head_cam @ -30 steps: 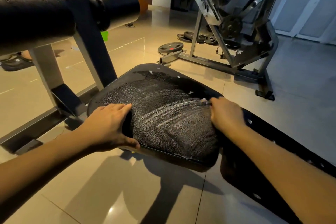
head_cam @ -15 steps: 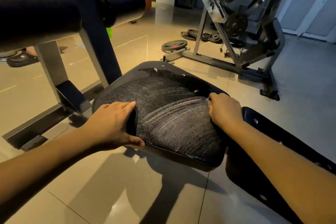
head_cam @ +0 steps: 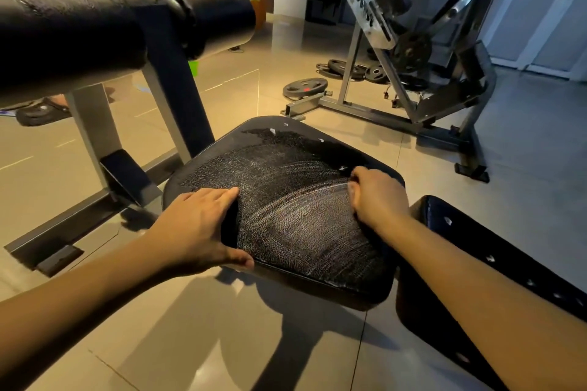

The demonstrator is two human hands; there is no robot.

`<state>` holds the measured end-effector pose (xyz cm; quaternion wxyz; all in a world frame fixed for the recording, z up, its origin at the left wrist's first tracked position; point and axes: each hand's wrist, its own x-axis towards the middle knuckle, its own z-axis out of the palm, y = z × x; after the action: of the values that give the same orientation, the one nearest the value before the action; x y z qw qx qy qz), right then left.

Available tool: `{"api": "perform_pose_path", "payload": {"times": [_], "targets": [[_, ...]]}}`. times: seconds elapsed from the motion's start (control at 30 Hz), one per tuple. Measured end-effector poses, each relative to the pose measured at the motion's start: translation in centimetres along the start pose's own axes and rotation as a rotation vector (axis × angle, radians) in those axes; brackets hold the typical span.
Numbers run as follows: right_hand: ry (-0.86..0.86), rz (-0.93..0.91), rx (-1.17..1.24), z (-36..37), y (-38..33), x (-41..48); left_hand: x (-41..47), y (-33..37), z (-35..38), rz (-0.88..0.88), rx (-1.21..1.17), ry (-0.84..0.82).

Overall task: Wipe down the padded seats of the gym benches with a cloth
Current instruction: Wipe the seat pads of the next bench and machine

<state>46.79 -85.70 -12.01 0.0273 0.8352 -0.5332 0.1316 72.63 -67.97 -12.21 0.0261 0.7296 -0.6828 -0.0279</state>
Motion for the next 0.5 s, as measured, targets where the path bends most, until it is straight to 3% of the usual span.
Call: {"api": "perform_pose_path", "payload": {"times": [0.1,0.23,0.3,0.5], "targets": [[0.007,-0.069,-0.093,0.0,-2.7,-1.3,0.1,0.0,0.1,-0.006,0.003,0.000],[-0.092,-0.554,0.189,-0.8,-10.6,-6.6,0.6,-0.1,0.1,-0.020,0.016,-0.008],[-0.106,-0.629,0.200,-0.4,-10.7,-6.2,0.7,-0.1,0.1,-0.021,0.021,-0.003],[-0.005,0.167,-0.013,0.2,4.2,2.7,0.3,-0.6,0.5,0.026,-0.014,0.014]]}}
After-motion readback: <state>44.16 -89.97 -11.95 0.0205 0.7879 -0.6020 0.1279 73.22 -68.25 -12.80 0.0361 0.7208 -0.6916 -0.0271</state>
